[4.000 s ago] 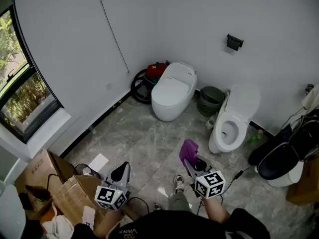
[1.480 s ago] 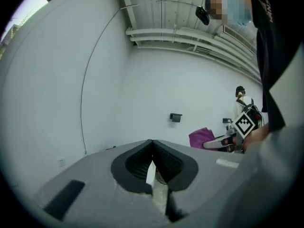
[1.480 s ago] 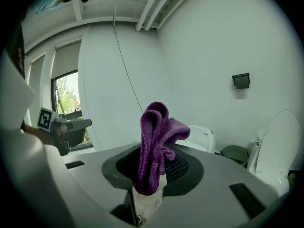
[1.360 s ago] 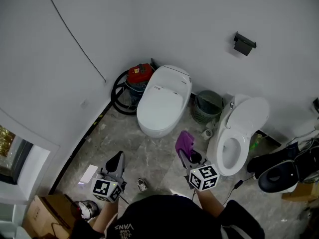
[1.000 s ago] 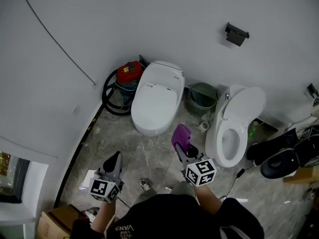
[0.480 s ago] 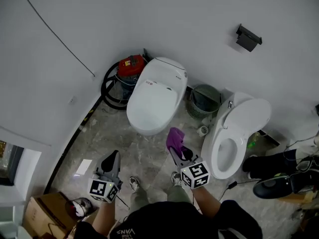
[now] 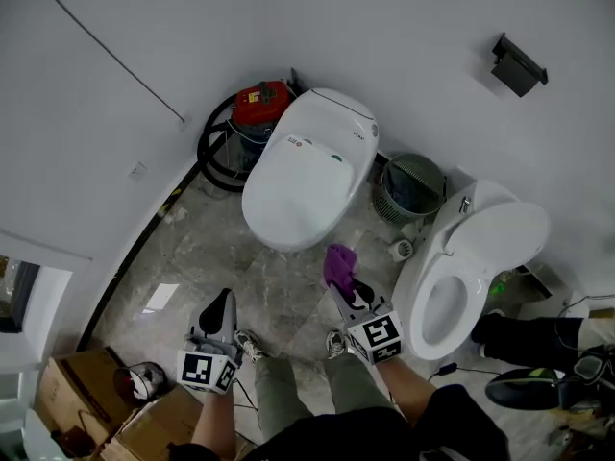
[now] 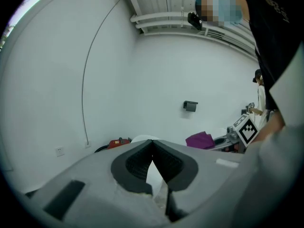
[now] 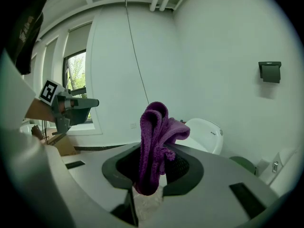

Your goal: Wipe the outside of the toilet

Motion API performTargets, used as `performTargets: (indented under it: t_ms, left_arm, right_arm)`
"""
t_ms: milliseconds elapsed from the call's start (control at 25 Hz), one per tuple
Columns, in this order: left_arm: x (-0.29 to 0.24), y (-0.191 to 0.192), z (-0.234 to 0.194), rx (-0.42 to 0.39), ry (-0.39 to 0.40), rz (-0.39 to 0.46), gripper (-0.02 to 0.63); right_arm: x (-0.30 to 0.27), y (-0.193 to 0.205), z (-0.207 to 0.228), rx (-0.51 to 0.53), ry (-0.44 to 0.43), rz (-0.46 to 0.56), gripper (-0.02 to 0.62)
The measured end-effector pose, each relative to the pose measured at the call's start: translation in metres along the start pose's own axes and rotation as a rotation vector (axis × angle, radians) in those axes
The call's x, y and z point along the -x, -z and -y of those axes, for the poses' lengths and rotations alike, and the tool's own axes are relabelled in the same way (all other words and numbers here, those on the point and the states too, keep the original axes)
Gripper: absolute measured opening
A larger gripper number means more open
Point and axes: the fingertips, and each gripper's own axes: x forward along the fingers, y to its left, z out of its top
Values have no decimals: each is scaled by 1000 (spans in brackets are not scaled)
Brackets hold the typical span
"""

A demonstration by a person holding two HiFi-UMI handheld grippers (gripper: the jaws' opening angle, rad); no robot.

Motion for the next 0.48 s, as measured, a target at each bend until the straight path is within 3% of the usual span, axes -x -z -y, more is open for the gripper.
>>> performTargets:
  t_ms: [320,480]
  left_arm:
    - [-55,73,-23,-13,45,-59,8]
    - [-92,115,-31,-41,89,-56,8]
  right_arm:
    - [-77,54,14,68,39,7,106]
    - [-117,99,23,70,42,21,104]
